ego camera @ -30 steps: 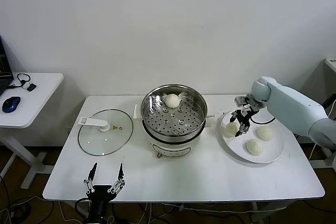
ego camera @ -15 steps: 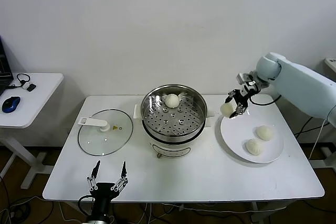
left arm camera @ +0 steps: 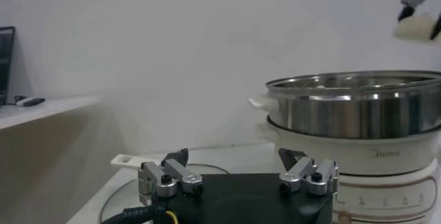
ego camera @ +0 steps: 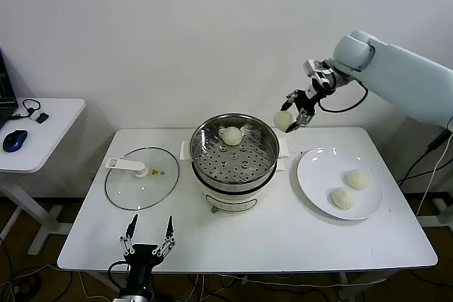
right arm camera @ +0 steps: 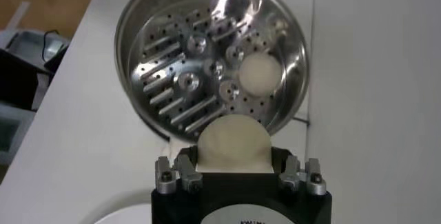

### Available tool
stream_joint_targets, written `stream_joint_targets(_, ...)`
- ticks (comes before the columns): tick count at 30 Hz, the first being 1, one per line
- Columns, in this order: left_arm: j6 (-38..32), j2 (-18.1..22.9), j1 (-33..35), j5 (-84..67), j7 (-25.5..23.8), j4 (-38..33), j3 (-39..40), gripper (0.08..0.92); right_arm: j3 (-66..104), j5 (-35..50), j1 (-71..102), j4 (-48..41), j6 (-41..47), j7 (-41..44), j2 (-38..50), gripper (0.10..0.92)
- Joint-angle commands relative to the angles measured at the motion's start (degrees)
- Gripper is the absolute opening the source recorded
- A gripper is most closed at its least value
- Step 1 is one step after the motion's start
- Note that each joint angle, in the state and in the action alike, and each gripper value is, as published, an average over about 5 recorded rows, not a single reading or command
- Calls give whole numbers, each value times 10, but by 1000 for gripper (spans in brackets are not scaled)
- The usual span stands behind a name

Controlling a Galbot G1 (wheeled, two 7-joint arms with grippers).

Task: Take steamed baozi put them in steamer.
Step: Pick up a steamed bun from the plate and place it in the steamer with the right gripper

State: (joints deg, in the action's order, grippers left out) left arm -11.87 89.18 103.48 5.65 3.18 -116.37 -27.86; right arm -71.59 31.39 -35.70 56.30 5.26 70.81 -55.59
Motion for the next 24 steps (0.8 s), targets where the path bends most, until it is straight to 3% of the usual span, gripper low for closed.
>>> stream_joint_targets(1, 0, 3, -2, 8, 2, -2, 1, 823, -29, 49, -18, -40, 23, -4, -124, 677)
stream_joint_targets(11, 4, 3, -6, 9, 5, -8, 1, 823, -14, 31, 50, -111, 30, -10, -227, 670)
stream_joint_targets(24, 3, 3, -6, 7, 6, -6, -1, 823, 2, 8, 95, -174, 26, -10, -278, 670)
